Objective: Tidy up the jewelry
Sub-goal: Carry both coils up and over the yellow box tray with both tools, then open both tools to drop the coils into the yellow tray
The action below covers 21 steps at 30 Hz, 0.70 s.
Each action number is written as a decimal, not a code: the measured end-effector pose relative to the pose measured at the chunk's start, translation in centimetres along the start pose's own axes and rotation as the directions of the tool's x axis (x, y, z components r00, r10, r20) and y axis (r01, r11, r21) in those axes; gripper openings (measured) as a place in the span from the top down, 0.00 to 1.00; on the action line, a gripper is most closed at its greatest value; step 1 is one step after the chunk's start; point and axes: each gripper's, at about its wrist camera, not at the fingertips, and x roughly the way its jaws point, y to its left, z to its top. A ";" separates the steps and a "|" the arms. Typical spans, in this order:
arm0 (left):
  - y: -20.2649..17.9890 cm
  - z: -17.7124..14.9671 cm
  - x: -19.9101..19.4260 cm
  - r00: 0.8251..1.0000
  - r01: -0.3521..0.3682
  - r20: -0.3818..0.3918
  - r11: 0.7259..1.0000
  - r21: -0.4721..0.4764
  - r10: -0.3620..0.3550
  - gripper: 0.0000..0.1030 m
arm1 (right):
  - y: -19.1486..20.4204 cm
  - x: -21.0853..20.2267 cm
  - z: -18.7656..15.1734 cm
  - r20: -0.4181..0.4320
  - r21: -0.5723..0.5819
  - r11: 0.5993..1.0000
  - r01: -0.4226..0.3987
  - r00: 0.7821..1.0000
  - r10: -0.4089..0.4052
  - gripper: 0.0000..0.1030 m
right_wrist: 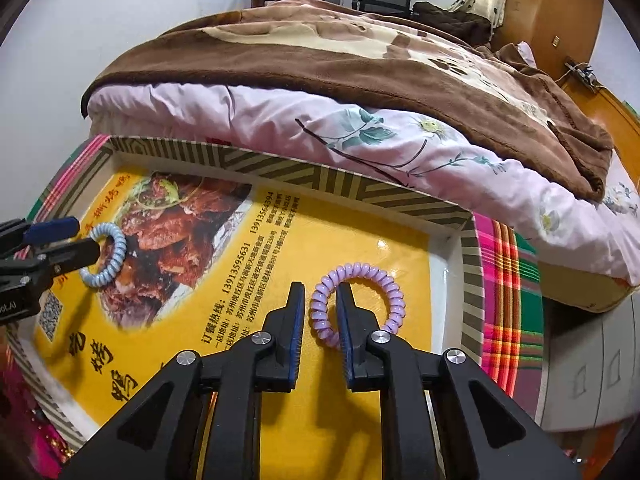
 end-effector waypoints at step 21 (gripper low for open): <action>-0.7 -5.6 -10.9 0.987 0.063 0.144 0.998 0.013 -0.065 0.23 | -0.1 -11.2 -5.7 0.198 0.096 0.987 -0.129 0.974 0.108 0.66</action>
